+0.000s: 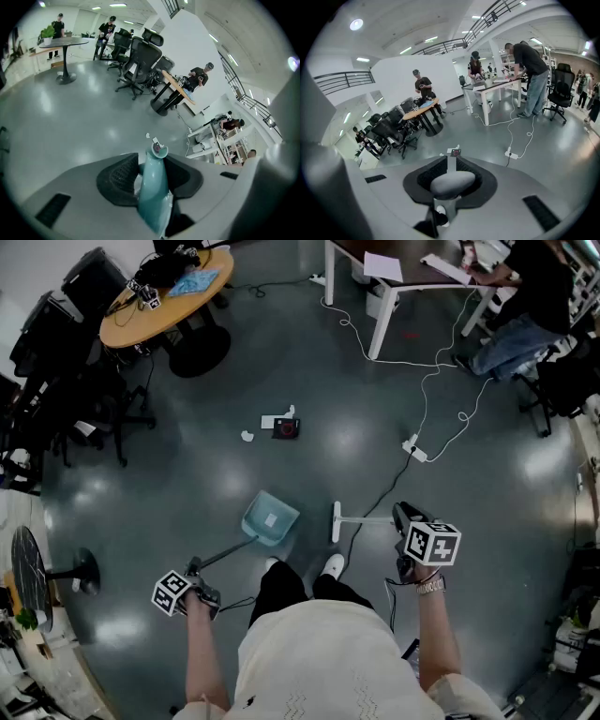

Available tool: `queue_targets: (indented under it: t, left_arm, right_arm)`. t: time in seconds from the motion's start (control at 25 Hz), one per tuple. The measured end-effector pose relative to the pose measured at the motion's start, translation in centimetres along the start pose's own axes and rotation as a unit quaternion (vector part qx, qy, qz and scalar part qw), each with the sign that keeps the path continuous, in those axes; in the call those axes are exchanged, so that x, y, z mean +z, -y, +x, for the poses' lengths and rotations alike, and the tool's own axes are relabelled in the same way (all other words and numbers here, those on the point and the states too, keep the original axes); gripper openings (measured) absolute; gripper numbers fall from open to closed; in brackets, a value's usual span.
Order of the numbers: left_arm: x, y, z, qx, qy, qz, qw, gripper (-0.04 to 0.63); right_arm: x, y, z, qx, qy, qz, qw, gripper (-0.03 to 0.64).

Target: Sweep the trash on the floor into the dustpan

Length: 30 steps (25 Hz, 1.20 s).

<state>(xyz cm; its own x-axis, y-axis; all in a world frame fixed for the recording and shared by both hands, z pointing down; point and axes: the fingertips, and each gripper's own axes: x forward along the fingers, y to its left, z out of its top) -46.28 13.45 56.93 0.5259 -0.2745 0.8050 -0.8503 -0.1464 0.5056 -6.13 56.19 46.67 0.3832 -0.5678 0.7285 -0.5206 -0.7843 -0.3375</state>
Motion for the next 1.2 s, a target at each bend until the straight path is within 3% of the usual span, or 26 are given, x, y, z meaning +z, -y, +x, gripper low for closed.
queue_targets:
  t: [0.32, 0.52, 0.84, 1.0, 1.2]
  left_arm:
    - [1.2, 6.8, 7.1, -0.015, -0.008, -0.015, 0.9997, 0.141]
    - [2.8, 9.5, 12.4, -0.01, -0.018, -0.031, 0.9993, 0.141]
    - [6.0, 15.7, 19.6, -0.026, -0.028, 0.026, 0.999, 0.141]
    - [7.2, 17.4, 20.8, -0.008, -0.015, 0.001, 0.9999, 0.141]
    - [7.0, 20.2, 23.5, 0.028, 0.017, -0.04, 0.9987, 0.141]
  right_arm:
    - [4.9, 5.9, 4.1, -0.051, -0.01, -0.011, 0.999, 0.072]
    - [11.1, 6.8, 7.5, -0.061, -0.017, -0.023, 0.998, 0.072]
    - [24.5, 8.0, 14.7, -0.032, 0.003, -0.039, 0.999, 0.072]
    - [32.3, 7.4, 18.9, -0.007, 0.008, -0.055, 0.998, 0.072]
    - [40.6, 6.0, 28.2, 0.046, -0.011, -0.115, 0.992, 0.072]
